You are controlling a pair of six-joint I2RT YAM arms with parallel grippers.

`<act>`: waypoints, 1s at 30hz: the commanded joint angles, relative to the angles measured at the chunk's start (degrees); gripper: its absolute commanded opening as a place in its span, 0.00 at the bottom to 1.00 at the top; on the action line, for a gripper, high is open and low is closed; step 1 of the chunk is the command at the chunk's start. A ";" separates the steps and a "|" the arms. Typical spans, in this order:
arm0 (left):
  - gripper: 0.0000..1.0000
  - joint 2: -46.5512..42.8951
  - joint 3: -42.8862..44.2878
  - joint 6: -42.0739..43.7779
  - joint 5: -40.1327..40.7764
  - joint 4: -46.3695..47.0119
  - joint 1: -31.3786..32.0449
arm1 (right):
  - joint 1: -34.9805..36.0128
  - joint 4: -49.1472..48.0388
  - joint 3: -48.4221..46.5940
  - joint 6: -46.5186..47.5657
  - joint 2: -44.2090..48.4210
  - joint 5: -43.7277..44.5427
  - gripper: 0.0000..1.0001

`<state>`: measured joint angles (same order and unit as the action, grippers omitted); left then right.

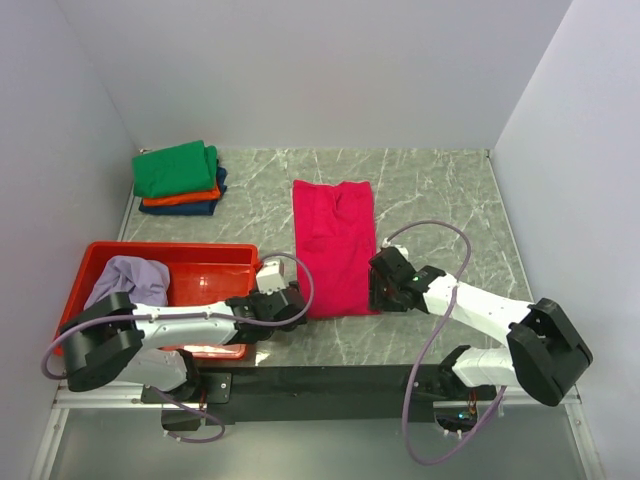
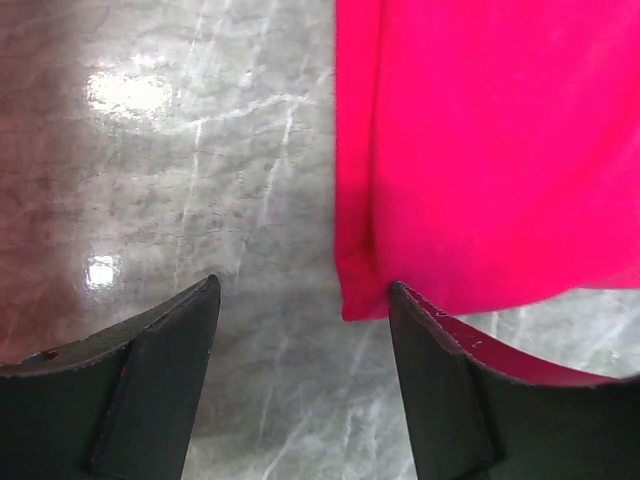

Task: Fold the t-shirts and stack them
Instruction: Fold the tshirt

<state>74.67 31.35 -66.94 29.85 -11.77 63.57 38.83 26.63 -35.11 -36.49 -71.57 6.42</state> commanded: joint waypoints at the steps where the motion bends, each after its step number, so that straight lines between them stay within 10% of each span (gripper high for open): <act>1: 0.73 1.78 -0.24 -0.65 0.30 2.28 -0.46 | 1.25 -2.11 1.27 -1.74 -0.94 0.70 0.55; 14: 0.50 4.60 -0.33 0.40 -2.76 4.55 -0.38 | 2.48 -4.75 4.79 -3.41 -4.10 0.70 0.54; 30: 0.55 7.93 0.90 1.28 -6.46 7.37 -0.82 | 3.88 -4.75 4.88 -4.20 -5.25 1.23 0.51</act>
<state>79.88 32.10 -66.65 27.75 -4.14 62.87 41.89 20.21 -32.82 -39.18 -74.19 8.51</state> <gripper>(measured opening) 0.548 0.517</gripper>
